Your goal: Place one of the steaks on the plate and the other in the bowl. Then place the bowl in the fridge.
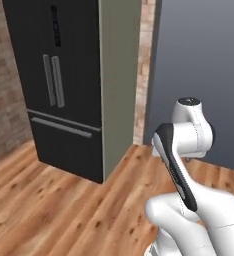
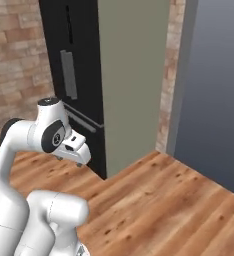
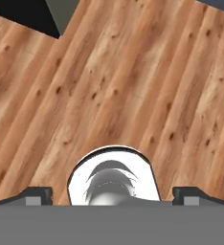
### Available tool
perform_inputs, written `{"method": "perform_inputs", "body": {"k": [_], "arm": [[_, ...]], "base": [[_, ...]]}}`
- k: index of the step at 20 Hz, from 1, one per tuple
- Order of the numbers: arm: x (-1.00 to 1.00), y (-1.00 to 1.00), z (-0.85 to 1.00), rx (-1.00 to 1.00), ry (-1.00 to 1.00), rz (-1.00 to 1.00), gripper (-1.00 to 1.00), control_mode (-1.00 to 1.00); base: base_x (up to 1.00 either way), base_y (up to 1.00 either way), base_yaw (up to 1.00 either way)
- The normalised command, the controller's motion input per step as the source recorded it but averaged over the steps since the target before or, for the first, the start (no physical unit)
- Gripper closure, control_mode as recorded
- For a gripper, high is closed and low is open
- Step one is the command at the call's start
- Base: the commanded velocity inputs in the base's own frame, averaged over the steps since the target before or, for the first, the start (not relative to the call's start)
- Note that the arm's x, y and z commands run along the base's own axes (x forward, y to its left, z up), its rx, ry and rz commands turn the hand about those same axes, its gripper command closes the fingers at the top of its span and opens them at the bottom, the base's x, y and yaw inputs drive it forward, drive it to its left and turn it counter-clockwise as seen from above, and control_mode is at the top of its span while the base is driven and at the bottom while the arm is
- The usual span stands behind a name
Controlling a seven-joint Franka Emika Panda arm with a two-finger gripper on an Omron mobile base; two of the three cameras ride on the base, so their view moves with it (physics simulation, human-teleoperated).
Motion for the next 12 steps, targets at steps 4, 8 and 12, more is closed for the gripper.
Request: {"method": "perform_inputs", "body": {"k": [4,8,12], "arm": [[0.0,0.0,0.0,0.0,0.0,0.0,-1.0,1.0],[0.0,0.0,0.0,0.0,0.0,0.0,-1.0,1.0],[0.0,0.0,0.0,0.0,0.0,0.0,-1.0,1.0]], "base": [[0.27,1.0,-0.43],[0.2,0.97,-0.44],[0.06,1.0,-0.48]]}}
